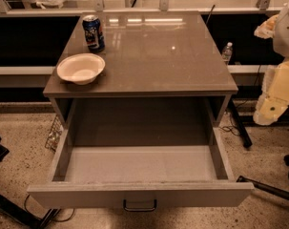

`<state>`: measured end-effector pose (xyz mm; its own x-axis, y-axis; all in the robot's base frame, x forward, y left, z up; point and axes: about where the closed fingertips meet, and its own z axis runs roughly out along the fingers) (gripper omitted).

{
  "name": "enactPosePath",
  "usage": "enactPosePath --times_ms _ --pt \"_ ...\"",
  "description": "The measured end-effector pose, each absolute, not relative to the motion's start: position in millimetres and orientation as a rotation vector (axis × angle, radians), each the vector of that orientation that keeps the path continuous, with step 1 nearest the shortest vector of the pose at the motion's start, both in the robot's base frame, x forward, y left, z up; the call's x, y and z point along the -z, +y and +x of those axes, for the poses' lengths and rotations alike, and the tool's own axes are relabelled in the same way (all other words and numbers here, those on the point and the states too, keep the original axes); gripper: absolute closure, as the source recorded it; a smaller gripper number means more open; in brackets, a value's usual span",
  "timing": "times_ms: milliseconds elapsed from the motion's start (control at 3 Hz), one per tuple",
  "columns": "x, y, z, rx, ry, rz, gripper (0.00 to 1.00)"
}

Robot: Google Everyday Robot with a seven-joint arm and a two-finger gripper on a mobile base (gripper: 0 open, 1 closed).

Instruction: Close top drawer

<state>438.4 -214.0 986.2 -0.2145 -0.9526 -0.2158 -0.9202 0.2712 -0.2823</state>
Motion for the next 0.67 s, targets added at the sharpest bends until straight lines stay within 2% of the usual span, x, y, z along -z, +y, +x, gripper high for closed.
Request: enactPosePath --times_ms 667 --pt "-966.3 -220.2 419.2 0.088 2.2 -1.666 0.0"
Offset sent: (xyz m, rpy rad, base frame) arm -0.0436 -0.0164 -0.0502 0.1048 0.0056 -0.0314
